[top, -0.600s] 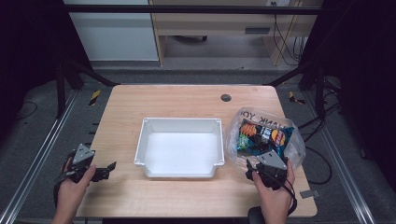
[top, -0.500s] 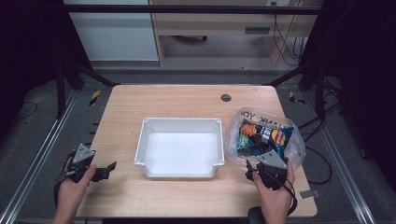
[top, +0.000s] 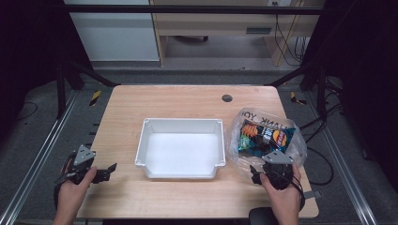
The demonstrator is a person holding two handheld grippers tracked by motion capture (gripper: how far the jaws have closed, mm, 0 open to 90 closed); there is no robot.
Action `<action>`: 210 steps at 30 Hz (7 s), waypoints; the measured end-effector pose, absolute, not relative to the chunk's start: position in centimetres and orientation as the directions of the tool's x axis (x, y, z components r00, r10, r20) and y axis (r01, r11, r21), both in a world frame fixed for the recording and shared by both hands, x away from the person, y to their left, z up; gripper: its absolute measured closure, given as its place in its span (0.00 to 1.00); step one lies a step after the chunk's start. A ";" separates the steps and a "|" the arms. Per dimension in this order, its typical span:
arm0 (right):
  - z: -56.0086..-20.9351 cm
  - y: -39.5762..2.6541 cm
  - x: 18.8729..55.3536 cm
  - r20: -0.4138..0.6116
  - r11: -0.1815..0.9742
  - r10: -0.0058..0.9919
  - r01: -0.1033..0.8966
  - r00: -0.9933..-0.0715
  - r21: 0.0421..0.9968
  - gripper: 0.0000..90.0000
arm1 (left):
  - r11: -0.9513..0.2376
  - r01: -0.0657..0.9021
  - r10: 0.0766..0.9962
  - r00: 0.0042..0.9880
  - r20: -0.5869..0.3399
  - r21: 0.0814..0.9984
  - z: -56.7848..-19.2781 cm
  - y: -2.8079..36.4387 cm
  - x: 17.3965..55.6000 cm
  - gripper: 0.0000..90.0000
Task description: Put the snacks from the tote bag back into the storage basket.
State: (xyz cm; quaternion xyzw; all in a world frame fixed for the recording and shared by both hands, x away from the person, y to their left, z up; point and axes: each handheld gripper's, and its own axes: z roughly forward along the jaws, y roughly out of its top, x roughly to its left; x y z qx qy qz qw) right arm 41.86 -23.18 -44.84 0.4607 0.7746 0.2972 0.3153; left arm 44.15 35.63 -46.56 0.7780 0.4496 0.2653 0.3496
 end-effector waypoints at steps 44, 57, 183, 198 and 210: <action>-36.0 -28.6 48.5 -0.273 0.650 0.709 0.454 -0.650 0.609 0.10 | -0.376 0.519 0.877 0.467 0.114 0.768 -46.8 35.1 44.3 0.04; -35.0 -29.1 51.4 -0.284 0.710 0.654 0.441 -0.701 0.549 0.12 | -0.380 0.524 0.876 0.469 0.115 0.762 -46.8 35.1 44.3 0.04; -42.7 -25.2 57.0 -0.215 0.823 0.552 0.485 -0.806 0.295 0.37 | -0.356 0.493 0.876 0.472 0.099 0.794 -46.4 35.5 44.1 0.04; -40.9 -25.7 55.3 -0.217 0.814 0.549 0.459 -0.807 0.355 0.48 | -0.349 0.491 0.881 0.463 0.100 0.798 -46.3 35.8 44.1 0.04; -37.7 -26.2 53.7 -0.295 0.789 0.580 0.433 -0.759 0.435 0.48 | -0.337 0.491 0.892 0.439 0.106 0.803 -46.2 36.0 44.0 0.03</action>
